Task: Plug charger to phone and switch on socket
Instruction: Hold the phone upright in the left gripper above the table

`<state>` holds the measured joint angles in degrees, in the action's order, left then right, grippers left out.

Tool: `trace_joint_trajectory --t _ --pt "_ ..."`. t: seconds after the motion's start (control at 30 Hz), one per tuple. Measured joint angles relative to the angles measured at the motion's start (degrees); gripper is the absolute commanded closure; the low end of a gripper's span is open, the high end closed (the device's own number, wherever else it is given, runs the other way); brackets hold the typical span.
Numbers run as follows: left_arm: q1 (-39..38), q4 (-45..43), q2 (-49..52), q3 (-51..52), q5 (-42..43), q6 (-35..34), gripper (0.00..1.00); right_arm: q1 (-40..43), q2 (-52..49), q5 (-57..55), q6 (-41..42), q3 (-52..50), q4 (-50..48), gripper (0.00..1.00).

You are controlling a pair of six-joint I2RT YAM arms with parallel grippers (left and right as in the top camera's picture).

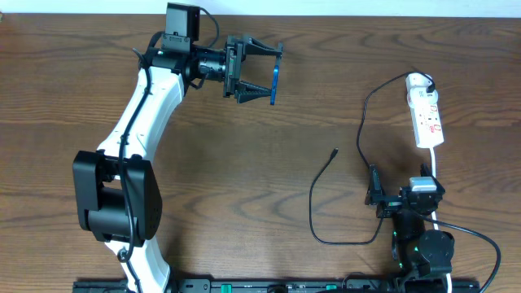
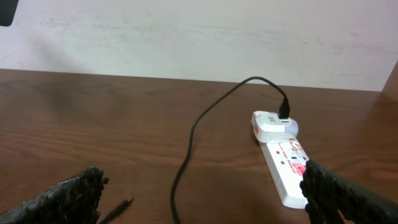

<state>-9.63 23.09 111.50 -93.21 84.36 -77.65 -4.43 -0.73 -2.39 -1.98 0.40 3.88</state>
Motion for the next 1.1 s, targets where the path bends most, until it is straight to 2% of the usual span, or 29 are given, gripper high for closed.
trace_joint_trajectory --t 1.1 --pt "2.1 -1.1 0.0 0.0 2.4 -0.6 0.27 0.0 0.0 0.0 0.0 0.0 0.0 0.01"
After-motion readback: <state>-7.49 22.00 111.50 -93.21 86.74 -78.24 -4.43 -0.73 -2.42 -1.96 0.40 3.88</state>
